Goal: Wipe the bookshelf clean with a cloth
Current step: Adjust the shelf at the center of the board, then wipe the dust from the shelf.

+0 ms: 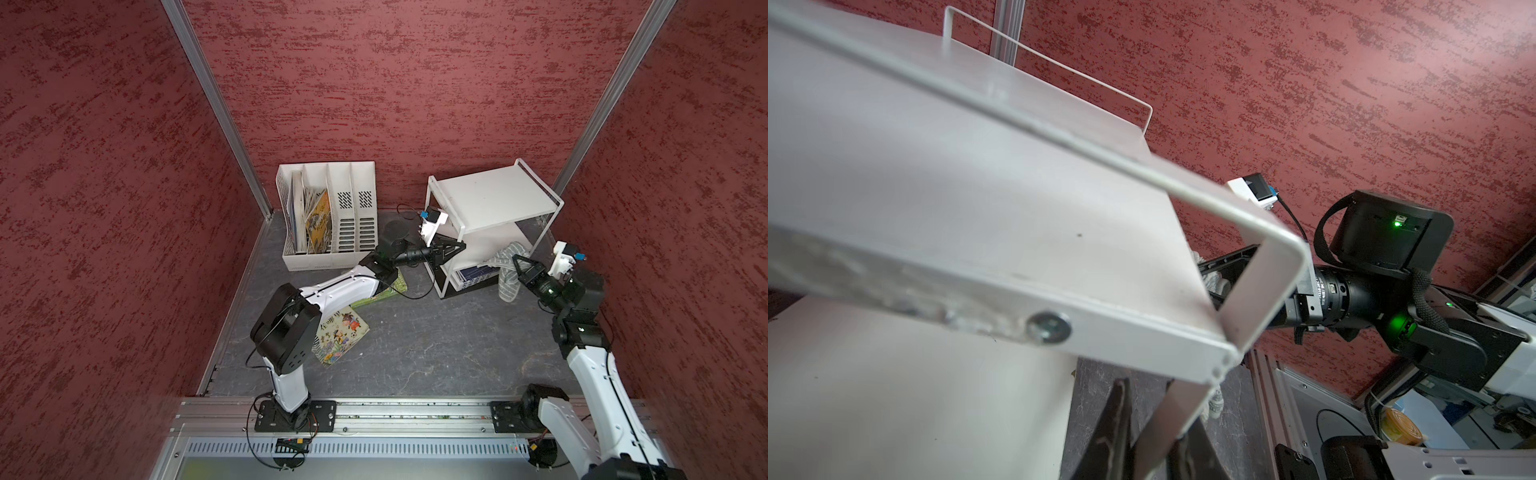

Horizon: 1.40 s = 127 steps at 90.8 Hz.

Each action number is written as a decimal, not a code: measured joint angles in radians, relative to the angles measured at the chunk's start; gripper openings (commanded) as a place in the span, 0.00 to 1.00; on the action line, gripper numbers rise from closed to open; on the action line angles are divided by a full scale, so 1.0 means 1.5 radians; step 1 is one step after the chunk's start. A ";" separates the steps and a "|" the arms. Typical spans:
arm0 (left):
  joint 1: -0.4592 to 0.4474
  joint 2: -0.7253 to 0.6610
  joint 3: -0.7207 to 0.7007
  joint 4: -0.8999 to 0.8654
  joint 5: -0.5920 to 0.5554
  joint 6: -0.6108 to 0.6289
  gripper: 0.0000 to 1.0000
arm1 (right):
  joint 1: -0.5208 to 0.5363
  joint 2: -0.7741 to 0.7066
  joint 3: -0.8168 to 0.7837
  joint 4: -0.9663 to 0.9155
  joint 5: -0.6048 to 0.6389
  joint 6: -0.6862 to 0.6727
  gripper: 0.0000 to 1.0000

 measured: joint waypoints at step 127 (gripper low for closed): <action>0.031 -0.377 -0.128 -0.301 -0.174 -0.068 0.87 | 0.205 0.169 -0.072 0.311 -0.008 0.231 0.00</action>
